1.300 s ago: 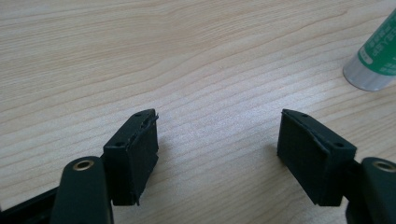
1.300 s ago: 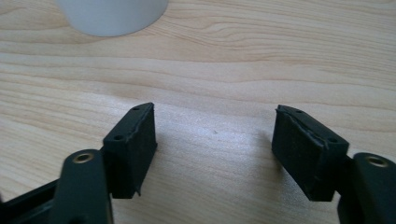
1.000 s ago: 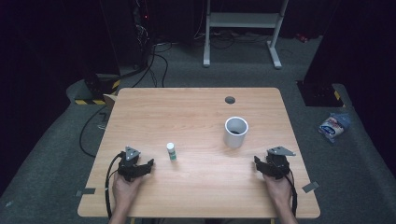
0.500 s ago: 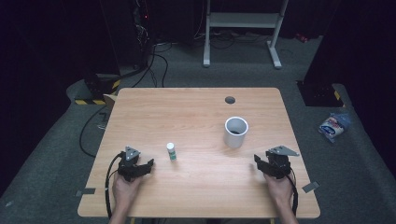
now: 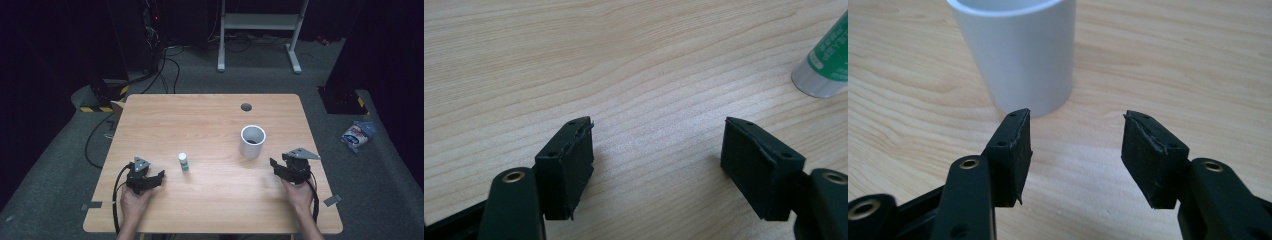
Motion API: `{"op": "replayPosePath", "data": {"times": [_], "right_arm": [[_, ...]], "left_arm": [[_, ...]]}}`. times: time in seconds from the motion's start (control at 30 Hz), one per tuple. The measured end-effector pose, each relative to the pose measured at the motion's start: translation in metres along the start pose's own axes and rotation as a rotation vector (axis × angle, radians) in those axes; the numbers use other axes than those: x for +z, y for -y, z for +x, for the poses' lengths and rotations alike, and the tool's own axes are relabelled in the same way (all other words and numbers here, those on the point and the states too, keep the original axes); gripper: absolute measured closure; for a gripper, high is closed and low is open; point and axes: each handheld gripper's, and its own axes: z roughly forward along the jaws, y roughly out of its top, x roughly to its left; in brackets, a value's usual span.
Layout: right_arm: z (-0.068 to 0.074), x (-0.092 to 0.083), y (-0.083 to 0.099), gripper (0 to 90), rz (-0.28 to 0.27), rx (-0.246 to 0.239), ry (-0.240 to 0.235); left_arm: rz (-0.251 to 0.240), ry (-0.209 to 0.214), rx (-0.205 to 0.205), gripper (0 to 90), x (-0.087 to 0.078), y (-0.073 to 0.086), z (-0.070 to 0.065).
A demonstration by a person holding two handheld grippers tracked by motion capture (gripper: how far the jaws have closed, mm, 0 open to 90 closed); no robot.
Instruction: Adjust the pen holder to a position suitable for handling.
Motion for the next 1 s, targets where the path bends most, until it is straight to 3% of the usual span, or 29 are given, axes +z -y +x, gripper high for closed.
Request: {"op": "replayPosePath", "data": {"times": [0.5, 1.0], "right_arm": [[0.001, -0.002, -0.035, 45.7, -0.06, 0.002, -0.038], [-0.001, 0.016, -0.058, 46.5, -0.045, 0.044, -0.061]], "left_arm": [[0.0, 0.001, 0.0, 29.2, 0.0, 0.0, 0.0], [-0.001, -0.002, 0.002, 29.1, 0.0, 0.0, 0.0]]}}
